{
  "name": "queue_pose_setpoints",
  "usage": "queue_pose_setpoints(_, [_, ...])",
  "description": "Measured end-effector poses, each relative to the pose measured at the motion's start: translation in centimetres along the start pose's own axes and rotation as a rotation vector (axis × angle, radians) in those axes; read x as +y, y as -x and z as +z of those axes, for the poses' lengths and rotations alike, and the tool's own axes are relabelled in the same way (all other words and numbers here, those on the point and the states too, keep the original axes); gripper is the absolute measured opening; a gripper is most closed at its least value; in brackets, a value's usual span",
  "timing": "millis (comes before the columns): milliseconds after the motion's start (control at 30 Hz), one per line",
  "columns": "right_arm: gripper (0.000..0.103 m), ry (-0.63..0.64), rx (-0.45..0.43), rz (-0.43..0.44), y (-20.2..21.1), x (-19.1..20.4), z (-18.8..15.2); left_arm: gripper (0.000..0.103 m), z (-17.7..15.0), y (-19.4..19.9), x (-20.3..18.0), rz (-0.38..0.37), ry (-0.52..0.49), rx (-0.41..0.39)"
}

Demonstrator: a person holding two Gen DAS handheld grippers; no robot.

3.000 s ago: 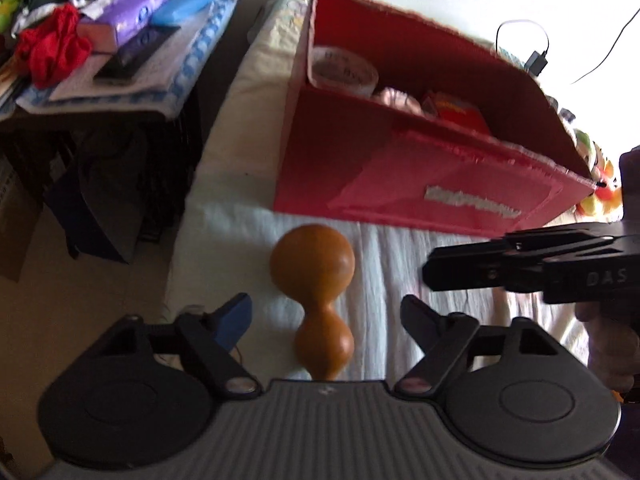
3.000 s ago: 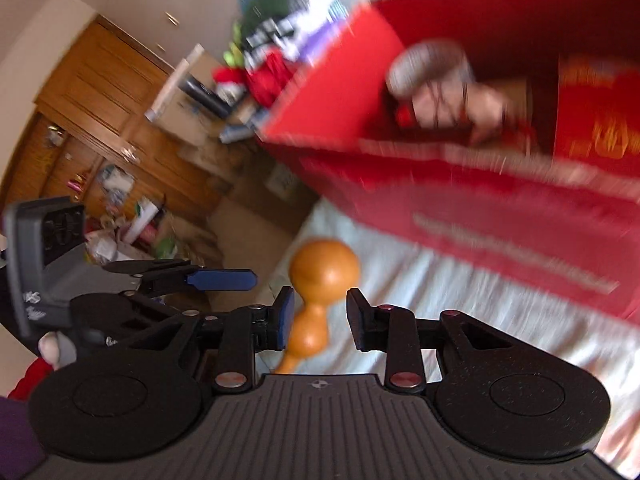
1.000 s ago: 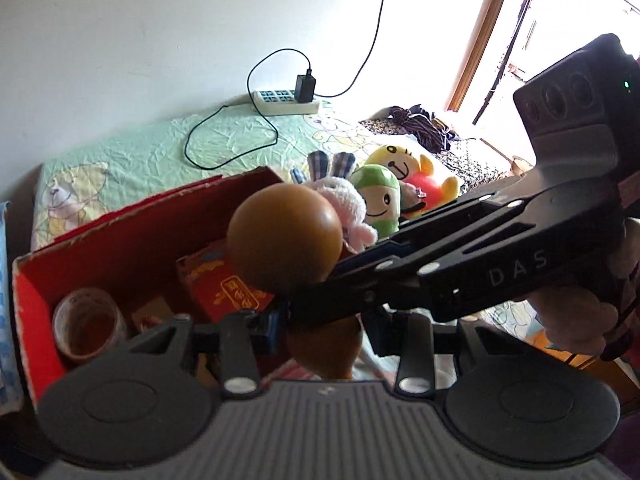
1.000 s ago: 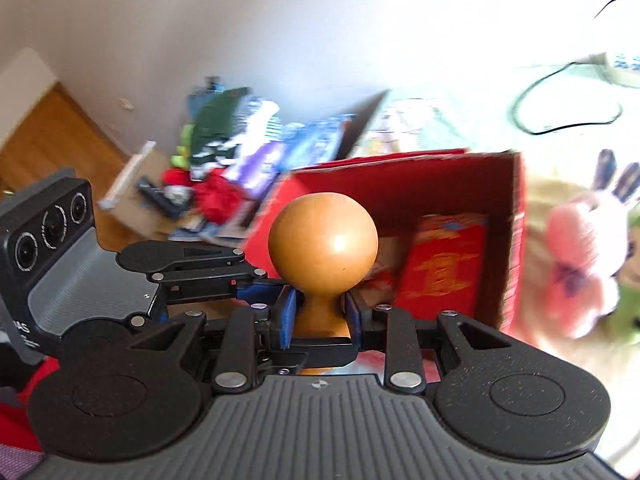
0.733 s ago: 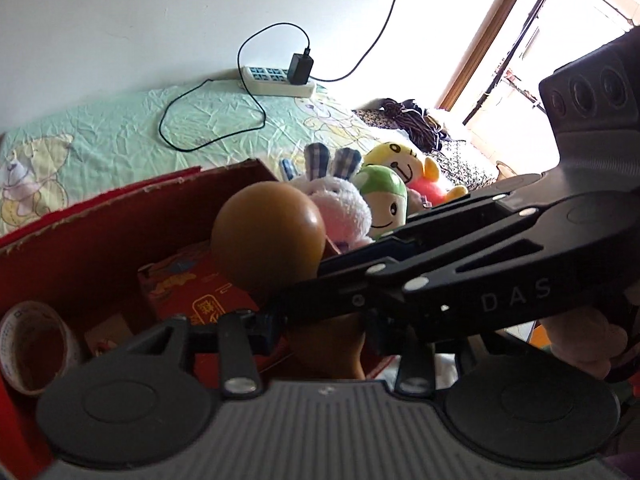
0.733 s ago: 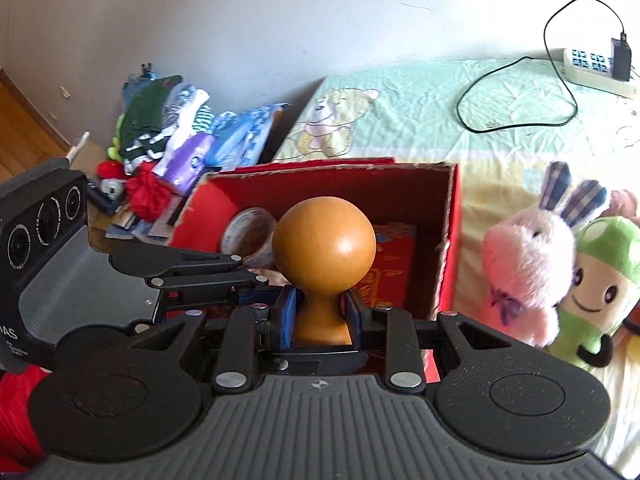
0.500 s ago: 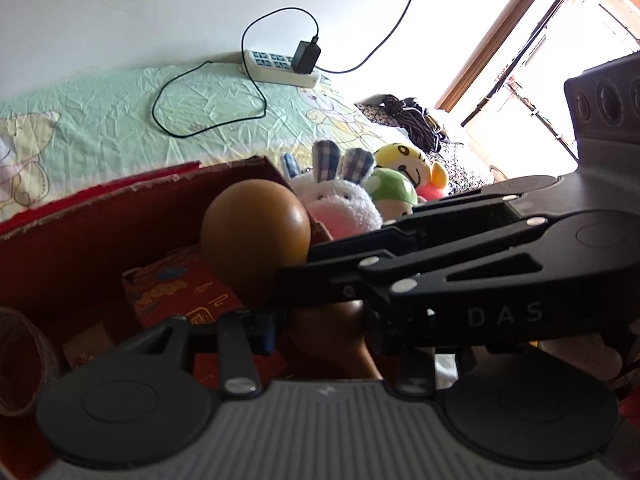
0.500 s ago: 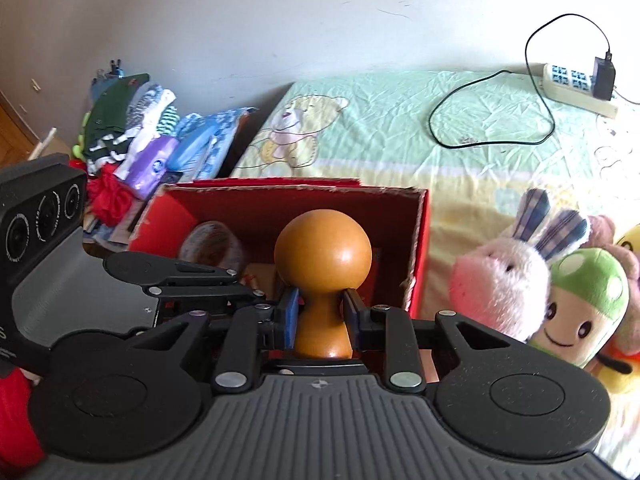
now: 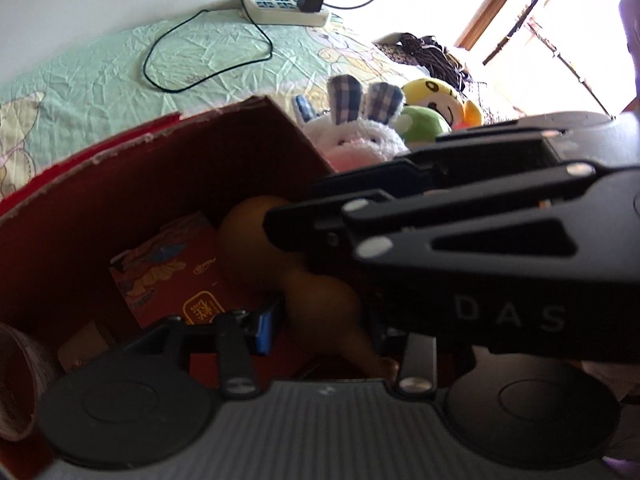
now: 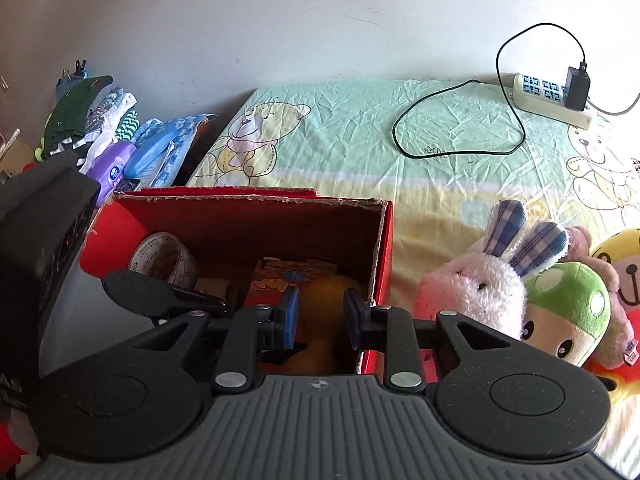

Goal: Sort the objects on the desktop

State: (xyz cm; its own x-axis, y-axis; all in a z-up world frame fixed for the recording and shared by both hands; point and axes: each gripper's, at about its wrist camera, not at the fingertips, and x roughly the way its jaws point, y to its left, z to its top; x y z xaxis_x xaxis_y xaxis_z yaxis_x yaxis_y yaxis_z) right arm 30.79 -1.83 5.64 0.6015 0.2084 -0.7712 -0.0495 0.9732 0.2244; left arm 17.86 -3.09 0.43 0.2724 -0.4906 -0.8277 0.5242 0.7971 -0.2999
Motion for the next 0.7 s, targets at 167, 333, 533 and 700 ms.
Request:
queue_pose_setpoints(167, [0.026,-0.025,-0.012,0.008,0.2,-0.4,-0.1,0.049,0.0,-1.2,-0.2,0.008,-0.031,0.068])
queue_pose_setpoints(333, [0.026,-0.052,-0.025,0.026,0.4,-0.7,-0.4,0.05,-0.1,-1.5,-0.1,-0.001,-0.031,0.091])
queue_pose_setpoints(533, [0.026,-0.066,-0.048,0.028,0.3,-0.8,-0.5,0.066,0.3,-2.0,0.9,0.028,0.044,0.123])
queue_pose_setpoints(700, [0.027,-0.086,-0.091,0.036,0.9,-1.1,-0.4,0.07,0.5,-1.6,2.1,0.036,0.11,0.108])
